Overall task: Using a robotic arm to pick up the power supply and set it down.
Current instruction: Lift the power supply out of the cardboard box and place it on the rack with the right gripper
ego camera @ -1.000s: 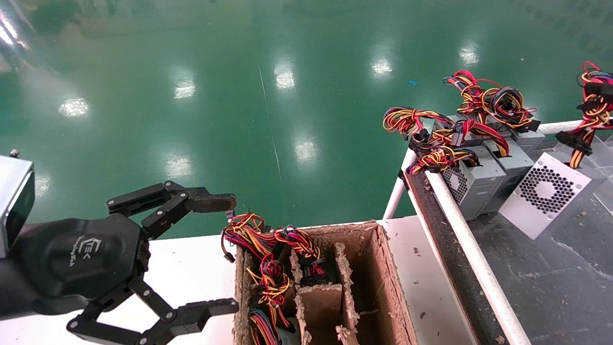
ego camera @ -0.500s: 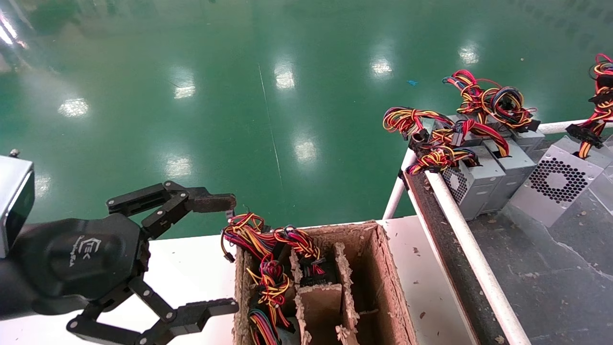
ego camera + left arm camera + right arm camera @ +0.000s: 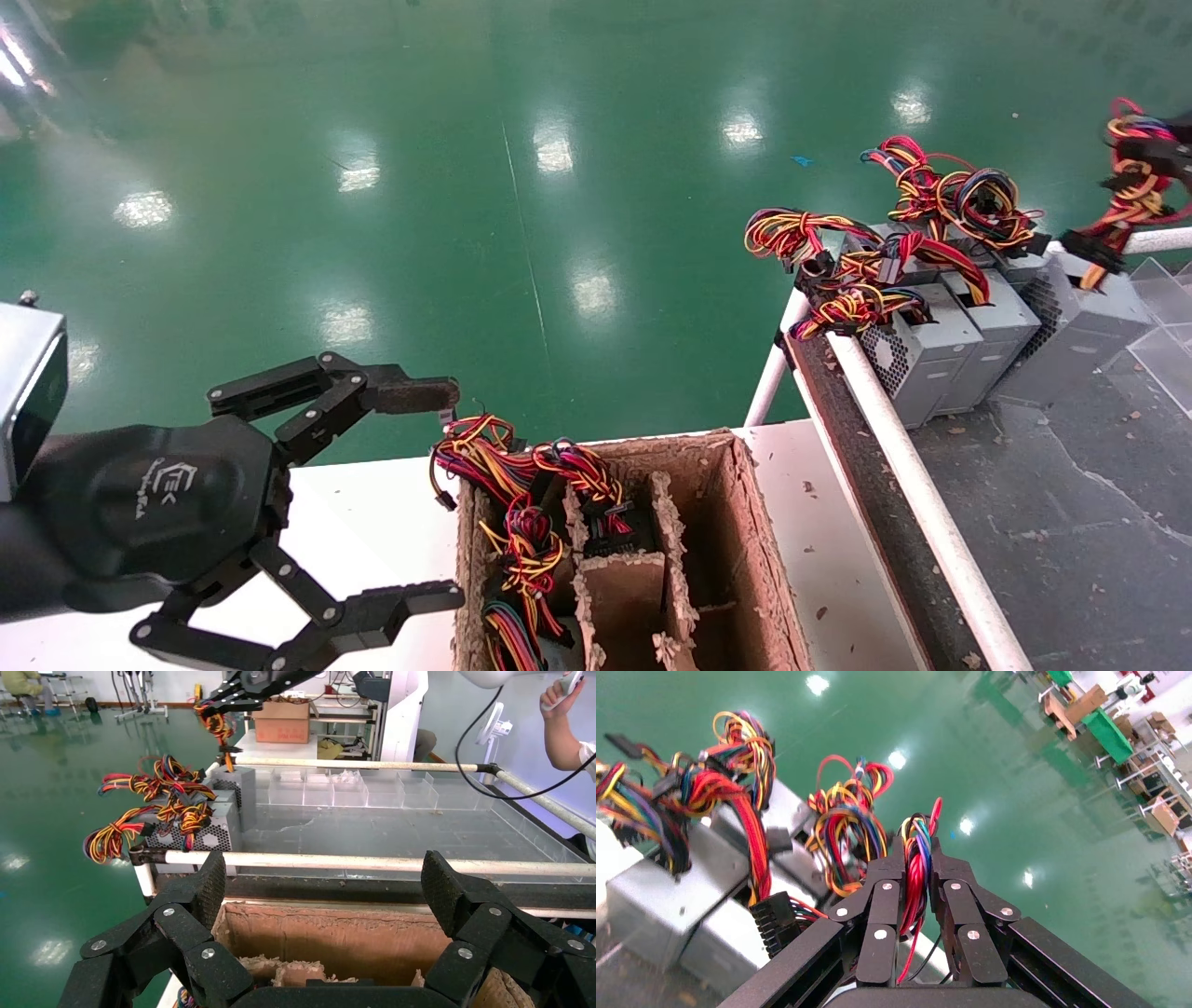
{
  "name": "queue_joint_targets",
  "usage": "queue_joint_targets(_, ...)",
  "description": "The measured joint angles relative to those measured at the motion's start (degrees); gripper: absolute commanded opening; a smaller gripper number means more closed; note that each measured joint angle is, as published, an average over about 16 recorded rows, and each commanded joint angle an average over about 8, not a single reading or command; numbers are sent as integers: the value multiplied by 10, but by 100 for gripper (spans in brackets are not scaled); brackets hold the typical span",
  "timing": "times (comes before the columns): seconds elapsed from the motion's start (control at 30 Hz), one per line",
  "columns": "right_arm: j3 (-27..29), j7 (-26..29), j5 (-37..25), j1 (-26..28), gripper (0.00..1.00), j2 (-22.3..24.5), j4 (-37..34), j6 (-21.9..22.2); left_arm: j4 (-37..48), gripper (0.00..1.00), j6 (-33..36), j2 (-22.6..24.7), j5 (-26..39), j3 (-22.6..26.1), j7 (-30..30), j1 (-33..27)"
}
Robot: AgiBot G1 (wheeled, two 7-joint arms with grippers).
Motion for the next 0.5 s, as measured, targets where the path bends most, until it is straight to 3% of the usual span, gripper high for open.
queue_joint_targets(0.1,-5,-8,-8,15,4,-18,-21,3,0,100,0,0,0,0,0,0)
queue_joint_targets(0.33,-15,-30,-22,46,91,-53,-77,5,0,100,0,0,0,0,0,0)
queue_joint_targets(0.37,-16,-34,-23,50,100,-57,-84,5,0,100,0,0,0,0,0,0)
queue_joint_targets(0.5,-19,-47,-26,63,100,-70,-114,1,0,100,0,0,0,0,0,0)
